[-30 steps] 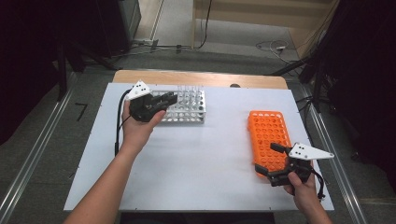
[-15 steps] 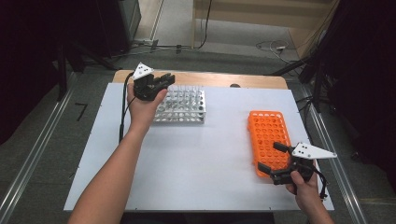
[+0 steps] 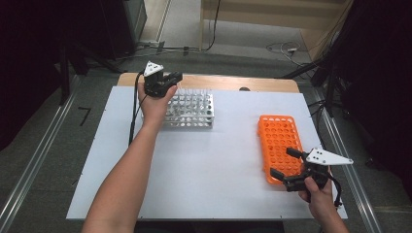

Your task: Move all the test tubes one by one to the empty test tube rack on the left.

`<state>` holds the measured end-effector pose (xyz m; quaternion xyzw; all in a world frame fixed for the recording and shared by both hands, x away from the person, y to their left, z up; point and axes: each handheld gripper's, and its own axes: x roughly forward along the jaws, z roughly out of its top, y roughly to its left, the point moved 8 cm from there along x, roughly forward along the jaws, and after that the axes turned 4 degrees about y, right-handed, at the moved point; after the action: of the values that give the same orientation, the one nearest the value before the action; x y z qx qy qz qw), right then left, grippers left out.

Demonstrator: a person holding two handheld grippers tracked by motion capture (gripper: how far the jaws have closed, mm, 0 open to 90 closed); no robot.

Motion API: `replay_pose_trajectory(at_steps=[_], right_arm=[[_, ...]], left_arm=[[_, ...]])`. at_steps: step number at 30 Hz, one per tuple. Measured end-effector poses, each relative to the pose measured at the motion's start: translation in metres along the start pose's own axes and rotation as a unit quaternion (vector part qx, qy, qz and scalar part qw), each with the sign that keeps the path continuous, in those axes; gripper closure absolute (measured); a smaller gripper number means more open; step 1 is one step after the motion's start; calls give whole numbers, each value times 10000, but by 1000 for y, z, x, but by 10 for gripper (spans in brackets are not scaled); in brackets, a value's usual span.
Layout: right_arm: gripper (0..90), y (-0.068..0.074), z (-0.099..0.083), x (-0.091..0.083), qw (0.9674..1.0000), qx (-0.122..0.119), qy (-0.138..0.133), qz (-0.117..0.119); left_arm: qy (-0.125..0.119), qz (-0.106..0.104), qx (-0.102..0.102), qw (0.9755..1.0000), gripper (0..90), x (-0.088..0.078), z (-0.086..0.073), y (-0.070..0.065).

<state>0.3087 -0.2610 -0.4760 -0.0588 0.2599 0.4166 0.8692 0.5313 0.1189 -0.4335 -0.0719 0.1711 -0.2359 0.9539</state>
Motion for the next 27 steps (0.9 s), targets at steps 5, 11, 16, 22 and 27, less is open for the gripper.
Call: replay_pose_trajectory(at_steps=[5,11,16,22,27], right_arm=[[0,-1,0,0,10000,2,-4,-7],[0,-1,-1,0,10000,61,-16,22],[0,-2,-1,-1,10000,63,-25,19],[0,-2,-2,1,10000,65,-15,40],[0,-1,-2,1,10000,60,-5,42]], left_arm=[[112,42,-60,9999,762,6,-7,3],[316,168,75,9993,761,12,-14,0],[538,224,231,9980,759,14,-20,-4],[718,316,346,9963,755,15,-26,-6],[801,308,296,9959,729,14,-28,-6]])
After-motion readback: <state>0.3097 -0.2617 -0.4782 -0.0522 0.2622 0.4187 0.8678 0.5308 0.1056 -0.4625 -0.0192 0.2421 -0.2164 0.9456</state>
